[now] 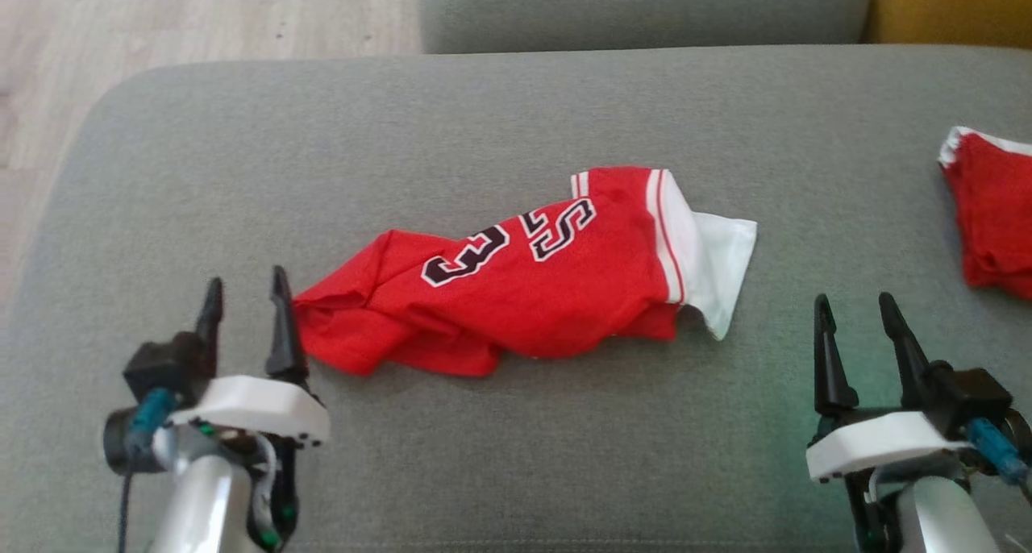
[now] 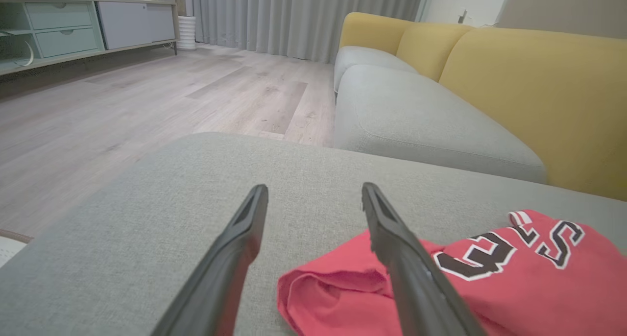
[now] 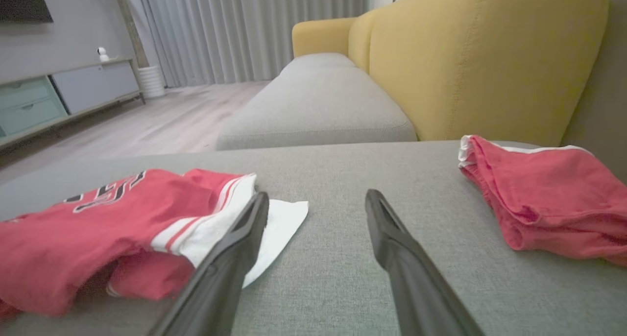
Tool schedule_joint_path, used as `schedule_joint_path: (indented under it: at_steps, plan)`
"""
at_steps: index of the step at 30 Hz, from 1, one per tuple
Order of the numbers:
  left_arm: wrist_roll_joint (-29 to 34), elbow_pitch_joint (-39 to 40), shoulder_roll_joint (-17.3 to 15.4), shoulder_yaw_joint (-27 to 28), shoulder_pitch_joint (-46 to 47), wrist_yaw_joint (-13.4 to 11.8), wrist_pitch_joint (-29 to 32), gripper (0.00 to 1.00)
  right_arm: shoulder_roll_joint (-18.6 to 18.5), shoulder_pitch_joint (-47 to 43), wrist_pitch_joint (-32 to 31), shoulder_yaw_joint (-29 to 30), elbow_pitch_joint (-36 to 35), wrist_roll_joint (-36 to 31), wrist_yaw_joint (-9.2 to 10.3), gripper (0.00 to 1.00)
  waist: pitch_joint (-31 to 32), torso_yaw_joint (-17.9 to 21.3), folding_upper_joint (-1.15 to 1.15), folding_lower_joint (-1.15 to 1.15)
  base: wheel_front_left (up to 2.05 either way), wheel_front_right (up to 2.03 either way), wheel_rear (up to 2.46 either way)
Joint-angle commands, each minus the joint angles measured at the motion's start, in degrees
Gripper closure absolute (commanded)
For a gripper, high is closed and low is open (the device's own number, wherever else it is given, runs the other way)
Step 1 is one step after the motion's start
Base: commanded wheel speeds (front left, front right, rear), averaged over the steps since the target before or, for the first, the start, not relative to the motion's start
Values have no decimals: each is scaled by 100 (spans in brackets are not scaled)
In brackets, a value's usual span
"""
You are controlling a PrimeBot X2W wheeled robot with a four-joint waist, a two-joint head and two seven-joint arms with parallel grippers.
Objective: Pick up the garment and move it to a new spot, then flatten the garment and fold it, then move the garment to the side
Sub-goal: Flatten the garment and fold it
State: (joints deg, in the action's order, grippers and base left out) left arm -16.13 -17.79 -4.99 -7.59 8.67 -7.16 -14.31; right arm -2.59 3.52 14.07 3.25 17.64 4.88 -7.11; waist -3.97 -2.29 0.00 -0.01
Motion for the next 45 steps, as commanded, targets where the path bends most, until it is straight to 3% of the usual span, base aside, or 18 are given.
schedule_joint_path:
  at_steps: [1,10,18,29,32,33,35,45]
  plan:
    - [75,249,-31,122,118,31,-69,0,-29,262,-38,-70,-88,-133,-37,0,13,-86,0,1,0,0,0]
    - [94,627,177,-337,-66,300,-69,0,-29,1340,-571,381,905,-1012,-37,0,-162,-679,0,1,0,0,0]
    - [-17,770,208,-608,-105,266,-69,0,-29,2098,-990,1191,2027,-1684,-37,0,-444,-1186,0,1,0,0,0]
    - [-149,851,211,-724,-40,119,-69,0,-29,2712,-1131,1696,3087,-2014,-37,2,-654,-1248,0,1,0,0,0]
    - [-145,837,211,-752,-19,107,-69,0,-29,2817,-1112,1744,3329,-1998,-37,55,-650,-1212,0,1,0,0,0]
    - [-141,829,211,-755,-14,108,-69,0,-29,2839,-1109,1739,3414,-2008,-37,67,-646,-1199,0,1,0,0,0]
    - [-127,815,211,-752,-6,111,-69,0,-29,2891,-1094,1716,3591,-1988,-37,100,-635,-1169,0,1,0,0,0]
    - [-16,777,211,-645,-62,158,-69,0,-29,3123,-445,1676,3889,-1773,-37,100,-501,-795,0,1,0,0,0]
